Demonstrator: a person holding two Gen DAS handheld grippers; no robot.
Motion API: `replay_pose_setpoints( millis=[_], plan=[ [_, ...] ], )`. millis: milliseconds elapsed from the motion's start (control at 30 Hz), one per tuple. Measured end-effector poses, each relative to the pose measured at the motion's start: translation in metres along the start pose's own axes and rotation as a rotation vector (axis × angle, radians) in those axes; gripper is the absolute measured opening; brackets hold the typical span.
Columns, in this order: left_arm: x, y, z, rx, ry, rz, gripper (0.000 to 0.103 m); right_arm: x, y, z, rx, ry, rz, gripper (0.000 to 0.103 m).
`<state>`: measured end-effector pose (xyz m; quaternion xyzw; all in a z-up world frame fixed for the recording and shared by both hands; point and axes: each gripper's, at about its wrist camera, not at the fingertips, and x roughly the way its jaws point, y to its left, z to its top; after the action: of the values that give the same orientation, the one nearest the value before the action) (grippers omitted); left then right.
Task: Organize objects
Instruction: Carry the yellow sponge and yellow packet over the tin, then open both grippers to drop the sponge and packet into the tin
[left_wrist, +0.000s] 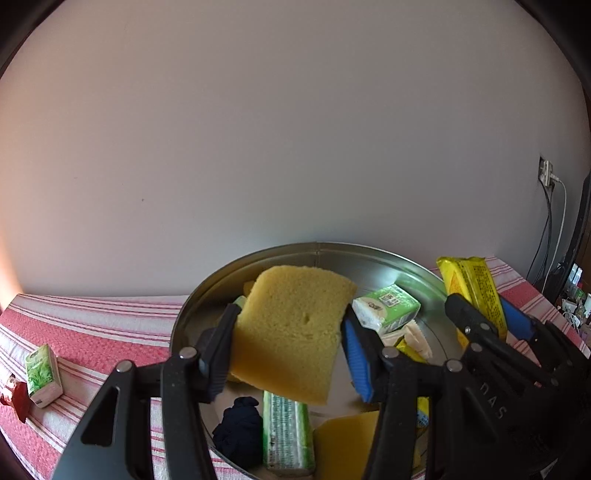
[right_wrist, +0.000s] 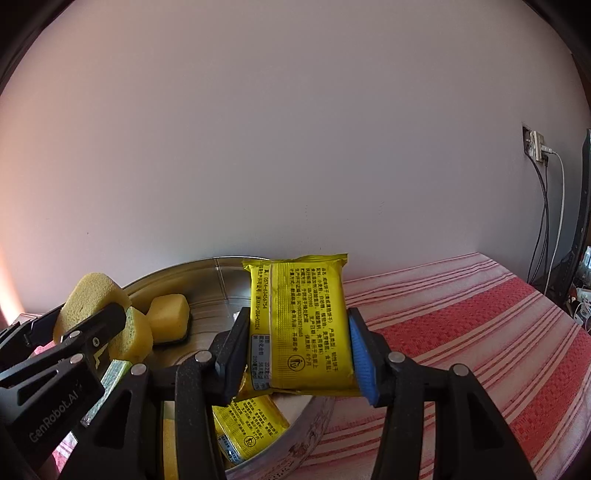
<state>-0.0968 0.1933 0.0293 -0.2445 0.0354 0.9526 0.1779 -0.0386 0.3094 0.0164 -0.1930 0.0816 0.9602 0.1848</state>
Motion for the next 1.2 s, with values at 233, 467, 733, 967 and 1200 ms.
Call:
replay_pose_setpoints(
  millis=[233,467,733,967,1200],
  plan=[
    [0.010,0.000,-0.003,0.002,0.027,0.019,0.053,0.005,0.011,-0.001,-0.035,0.007,0.029,0.053],
    [0.021,-0.004,-0.007,0.008,0.049,0.039,0.053,0.004,0.022,-0.002,-0.088,0.014,0.059,0.053],
    [0.036,-0.003,-0.010,-0.060,0.073,0.063,0.073,0.005,0.015,0.000,-0.060,0.013,0.081,0.060],
    [0.018,0.005,-0.010,-0.092,-0.016,0.050,0.103,-0.011,-0.004,0.001,0.055,-0.106,0.050,0.084],
    [-0.011,0.009,-0.012,-0.016,-0.081,0.105,0.103,-0.019,-0.014,0.001,0.171,-0.118,0.044,0.089]
  ],
)
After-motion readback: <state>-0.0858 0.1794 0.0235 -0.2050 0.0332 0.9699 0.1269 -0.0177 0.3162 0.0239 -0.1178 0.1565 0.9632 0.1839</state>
